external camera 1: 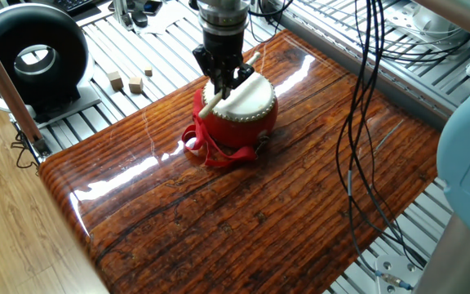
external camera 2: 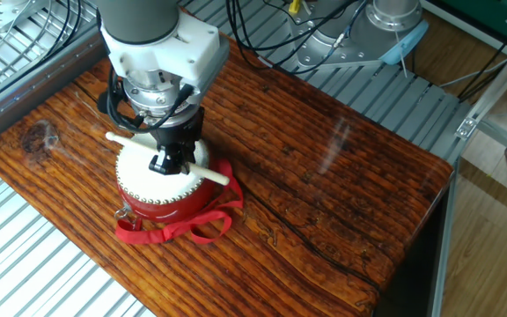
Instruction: Play the drum
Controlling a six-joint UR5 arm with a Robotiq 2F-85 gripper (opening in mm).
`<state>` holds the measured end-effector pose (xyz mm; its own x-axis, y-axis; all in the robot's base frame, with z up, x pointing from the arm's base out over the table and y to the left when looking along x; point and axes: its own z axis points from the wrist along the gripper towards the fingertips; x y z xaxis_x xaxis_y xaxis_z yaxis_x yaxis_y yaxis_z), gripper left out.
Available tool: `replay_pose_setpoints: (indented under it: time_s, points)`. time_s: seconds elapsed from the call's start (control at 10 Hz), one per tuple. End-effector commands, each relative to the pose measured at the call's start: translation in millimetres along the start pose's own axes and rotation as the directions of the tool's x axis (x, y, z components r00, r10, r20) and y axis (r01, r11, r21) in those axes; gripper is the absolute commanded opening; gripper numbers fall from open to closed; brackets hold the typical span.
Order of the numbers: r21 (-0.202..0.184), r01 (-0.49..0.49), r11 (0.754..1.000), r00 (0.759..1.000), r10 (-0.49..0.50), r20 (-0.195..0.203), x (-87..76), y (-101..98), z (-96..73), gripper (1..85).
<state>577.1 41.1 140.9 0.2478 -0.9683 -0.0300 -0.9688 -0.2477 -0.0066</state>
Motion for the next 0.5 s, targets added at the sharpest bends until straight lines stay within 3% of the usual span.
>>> replay_pose_setpoints:
  time_s: [0.0, 0.4]
  points:
    - [0.005, -0.010, 1.000, 1.000, 0.010, -0.002, 2.0, -0.7, -2.0, 22.7]
    - [0.000, 0.005, 1.000, 1.000, -0.005, -0.014, 10.8, 3.9, -0.3, 22.7]
